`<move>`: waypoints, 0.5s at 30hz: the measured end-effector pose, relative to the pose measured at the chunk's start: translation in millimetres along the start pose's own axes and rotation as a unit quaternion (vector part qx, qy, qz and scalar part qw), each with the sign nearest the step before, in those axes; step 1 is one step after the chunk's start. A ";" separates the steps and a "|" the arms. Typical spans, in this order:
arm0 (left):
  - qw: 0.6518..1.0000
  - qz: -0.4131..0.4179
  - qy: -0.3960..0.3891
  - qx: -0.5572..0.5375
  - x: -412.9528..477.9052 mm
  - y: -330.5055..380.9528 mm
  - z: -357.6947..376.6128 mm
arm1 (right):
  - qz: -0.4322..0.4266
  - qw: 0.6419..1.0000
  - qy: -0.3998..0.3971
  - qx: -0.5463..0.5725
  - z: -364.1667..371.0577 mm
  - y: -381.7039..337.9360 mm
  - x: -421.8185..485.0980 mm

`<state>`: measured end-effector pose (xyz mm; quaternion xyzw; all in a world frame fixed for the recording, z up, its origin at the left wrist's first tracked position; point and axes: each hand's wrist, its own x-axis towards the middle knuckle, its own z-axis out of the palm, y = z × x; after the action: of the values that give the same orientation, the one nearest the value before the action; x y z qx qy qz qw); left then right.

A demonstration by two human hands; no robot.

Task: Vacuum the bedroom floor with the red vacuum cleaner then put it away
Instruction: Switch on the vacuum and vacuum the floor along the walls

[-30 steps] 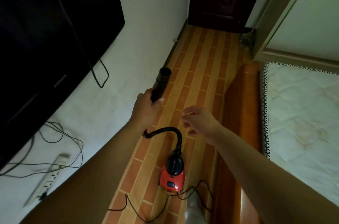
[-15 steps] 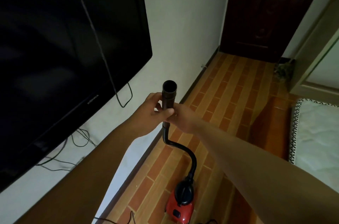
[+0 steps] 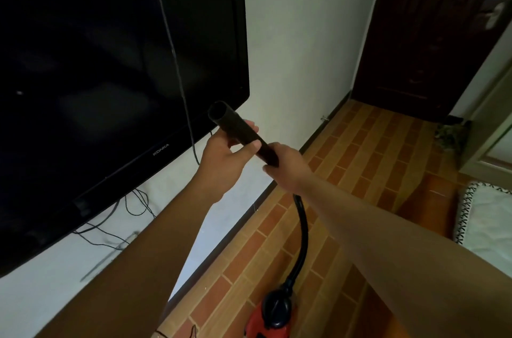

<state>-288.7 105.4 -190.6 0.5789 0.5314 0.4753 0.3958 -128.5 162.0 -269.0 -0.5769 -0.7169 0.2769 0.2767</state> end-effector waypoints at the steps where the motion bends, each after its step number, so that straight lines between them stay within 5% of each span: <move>1: 1.000 0.000 -0.001 -0.022 -1.8 0.9 -4.1 | 0.006 1.000 -0.016 -0.008 -2.7 3.8 1.6; 7: 0.982 -0.025 0.054 -0.179 -22.0 -1.6 -18.0 | 0.010 0.996 -0.072 -0.053 -7.0 11.8 -2.3; 15: 0.952 -0.077 0.214 -0.203 -53.1 -30.7 -14.3 | -0.070 0.982 -0.060 -0.167 34.9 -3.0 -25.1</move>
<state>-309.1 55.9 -223.7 0.3281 0.5387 0.6541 0.4175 -151.0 134.2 -293.1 -0.5458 -0.8068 0.1680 0.1515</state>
